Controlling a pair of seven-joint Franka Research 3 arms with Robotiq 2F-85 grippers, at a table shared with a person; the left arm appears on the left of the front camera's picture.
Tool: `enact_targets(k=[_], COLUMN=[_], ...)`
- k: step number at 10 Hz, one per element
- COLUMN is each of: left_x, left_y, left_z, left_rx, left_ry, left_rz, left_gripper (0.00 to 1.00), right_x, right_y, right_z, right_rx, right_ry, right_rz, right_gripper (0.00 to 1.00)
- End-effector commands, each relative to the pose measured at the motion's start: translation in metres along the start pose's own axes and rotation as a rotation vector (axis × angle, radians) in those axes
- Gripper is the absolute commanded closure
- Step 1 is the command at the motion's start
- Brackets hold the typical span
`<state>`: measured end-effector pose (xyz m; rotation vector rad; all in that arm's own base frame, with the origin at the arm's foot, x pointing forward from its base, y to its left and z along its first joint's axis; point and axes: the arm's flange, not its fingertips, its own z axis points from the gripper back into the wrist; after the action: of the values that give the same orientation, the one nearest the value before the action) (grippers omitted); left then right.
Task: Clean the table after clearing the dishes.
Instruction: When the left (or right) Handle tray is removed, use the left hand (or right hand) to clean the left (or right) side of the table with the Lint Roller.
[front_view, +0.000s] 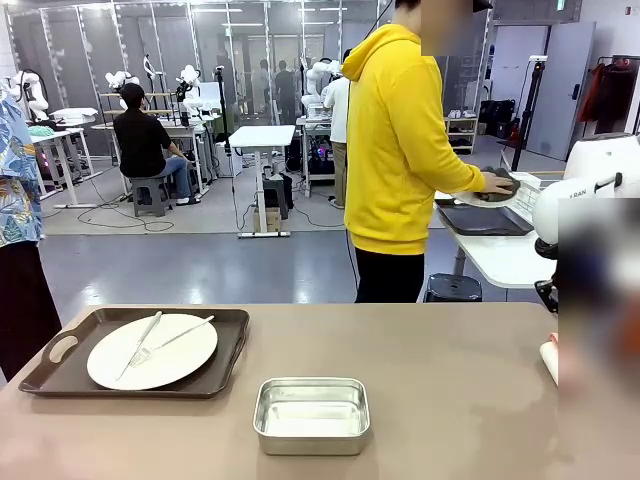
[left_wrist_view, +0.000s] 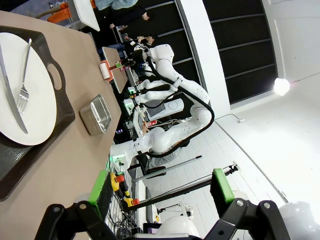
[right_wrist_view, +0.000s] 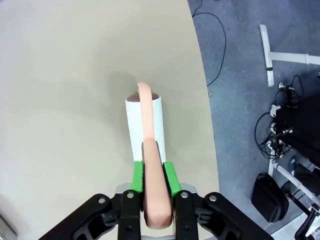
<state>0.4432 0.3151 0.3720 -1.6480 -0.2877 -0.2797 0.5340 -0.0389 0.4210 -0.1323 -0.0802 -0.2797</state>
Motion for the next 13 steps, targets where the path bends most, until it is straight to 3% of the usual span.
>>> enact_targets(k=[1,5,6,13], left_x=[-0.003,-0.003,-0.003,-0.003], left_y=[-0.003,-0.003,-0.003,-0.003], left_z=[-0.002,-0.002,-0.002,-0.002], left_rx=[0.012,0.012,0.012,0.012], left_ry=[-0.011,-0.011,-0.011,-0.011], left_rz=[-0.015,-0.015,-0.015,-0.015], left_gripper=[0.00,0.00,0.00,0.00], right_x=[-0.021,-0.025,-0.001,-0.001], right_y=[0.005,0.009,0.000,0.000], right_z=[-0.046,-0.042,0.001,0.001], right_rx=[-0.013,0.084,0.012,0.012], right_ry=[0.117,0.147,0.008,0.008], right_rz=[-0.042,-0.035,-0.010,-0.010], right_gripper=[0.79,0.79,0.79,0.79])
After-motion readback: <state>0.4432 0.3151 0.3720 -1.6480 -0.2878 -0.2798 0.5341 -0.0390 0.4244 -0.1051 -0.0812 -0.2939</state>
